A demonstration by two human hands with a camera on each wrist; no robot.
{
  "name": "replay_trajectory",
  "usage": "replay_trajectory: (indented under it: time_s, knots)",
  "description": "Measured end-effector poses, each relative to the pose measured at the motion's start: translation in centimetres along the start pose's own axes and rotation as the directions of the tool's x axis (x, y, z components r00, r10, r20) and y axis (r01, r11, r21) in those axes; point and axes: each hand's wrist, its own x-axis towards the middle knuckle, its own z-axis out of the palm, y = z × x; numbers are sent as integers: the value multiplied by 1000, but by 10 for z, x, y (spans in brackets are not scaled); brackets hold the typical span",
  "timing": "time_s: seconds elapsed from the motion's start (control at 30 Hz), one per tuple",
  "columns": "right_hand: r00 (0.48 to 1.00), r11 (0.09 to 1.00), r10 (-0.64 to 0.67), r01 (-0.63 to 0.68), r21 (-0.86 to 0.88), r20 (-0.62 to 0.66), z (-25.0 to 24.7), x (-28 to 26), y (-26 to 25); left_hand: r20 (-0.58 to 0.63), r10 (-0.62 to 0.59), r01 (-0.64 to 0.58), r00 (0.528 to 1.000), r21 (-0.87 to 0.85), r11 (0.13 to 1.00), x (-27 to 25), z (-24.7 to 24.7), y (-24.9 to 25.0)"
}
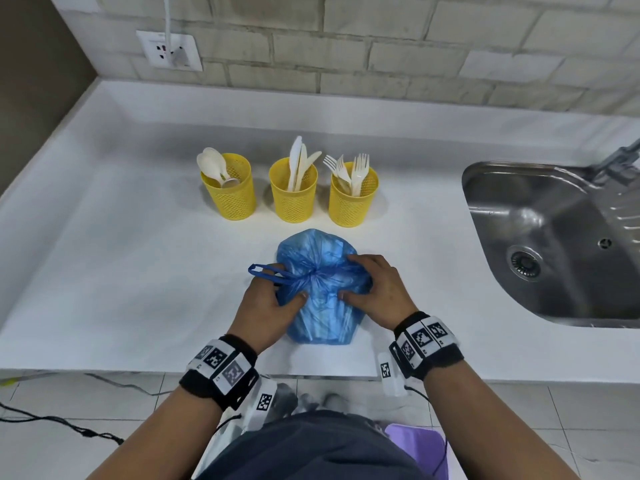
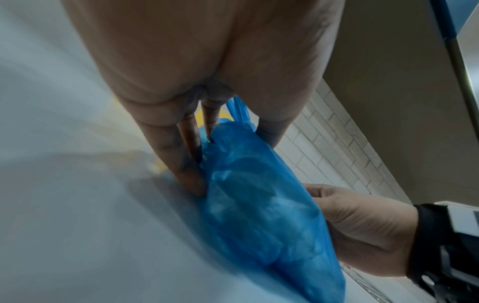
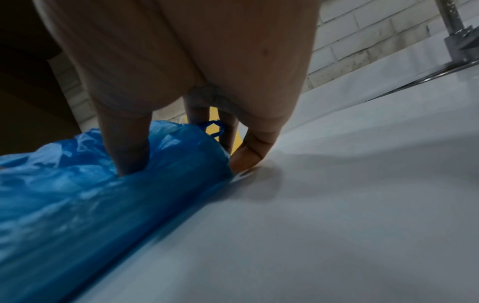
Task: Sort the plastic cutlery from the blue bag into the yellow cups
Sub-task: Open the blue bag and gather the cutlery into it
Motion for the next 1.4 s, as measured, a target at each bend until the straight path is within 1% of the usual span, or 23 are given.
replay_trajectory:
  time_s: [0.13,0.2,0.23,0.3,0.33,0.4,0.47,0.53,0.6,0.63,0.7,0.77,0.83,0.9,0.97,1.07,1.2,1.27,1.4]
  knots:
    - [1000,1000,-4,4,-13,21,-8,1,4,-28,15,-16,999,-25,1000,-2,8,7]
    - [1000,999,-2,3,-36,28,-12,0,3,-91,20,-24,996,-34,999,-3,4,8]
    - [1000,999,-4,5,-53,22,-14,-2,2,-141,20,-23,990,-20,1000,-2,1,6]
    - [1000,996,-17,16,-86,-9,-18,-6,-4,-239,-4,16,971,45,999,-1,-8,6]
    - [999,994,-38,34,-100,-38,-20,-8,-8,-266,-17,37,964,71,997,0,-13,9]
    - [988,990,-106,94,-110,-114,-21,-12,-16,-268,-31,58,963,94,994,3,-21,16]
    - [968,980,-180,160,-120,-176,-20,-16,-26,-253,15,21,967,140,990,9,-26,21]
    - [950,963,-231,193,-186,-212,-15,-19,-37,-218,148,-84,965,280,956,16,-28,24]
    - [936,935,-271,200,-294,-226,-9,-21,-45,-117,258,-193,959,396,898,25,-27,27]
    - [934,921,-280,195,-338,-224,-6,-22,-47,-44,281,-235,959,434,870,30,-25,29]
    - [945,906,-264,174,-385,-194,2,-19,-49,89,274,-279,958,517,809,39,-20,33]
    - [961,901,-230,151,-408,-152,7,-15,-50,165,232,-284,959,598,749,46,-14,36]
    - [967,897,-219,145,-418,-133,11,-11,-50,193,208,-284,959,646,709,50,-10,40]
    - [963,903,-225,150,-402,-145,14,-10,-50,190,206,-280,960,663,694,52,-8,43]
    - [957,910,-238,160,-382,-165,15,-10,-48,162,230,-279,959,661,697,55,-8,46]
    - [948,917,-263,188,-353,-179,12,-16,-46,97,275,-273,956,632,725,60,-11,48]
    - [939,918,-306,247,-310,-156,4,-32,-39,36,315,-275,948,589,760,73,-18,57]
    - [938,917,-323,278,-287,-124,1,-41,-32,-6,302,-246,953,566,787,80,-21,59]
    - [945,921,-323,300,-250,-55,-3,-61,-17,-134,208,-128,969,447,885,91,-28,56]
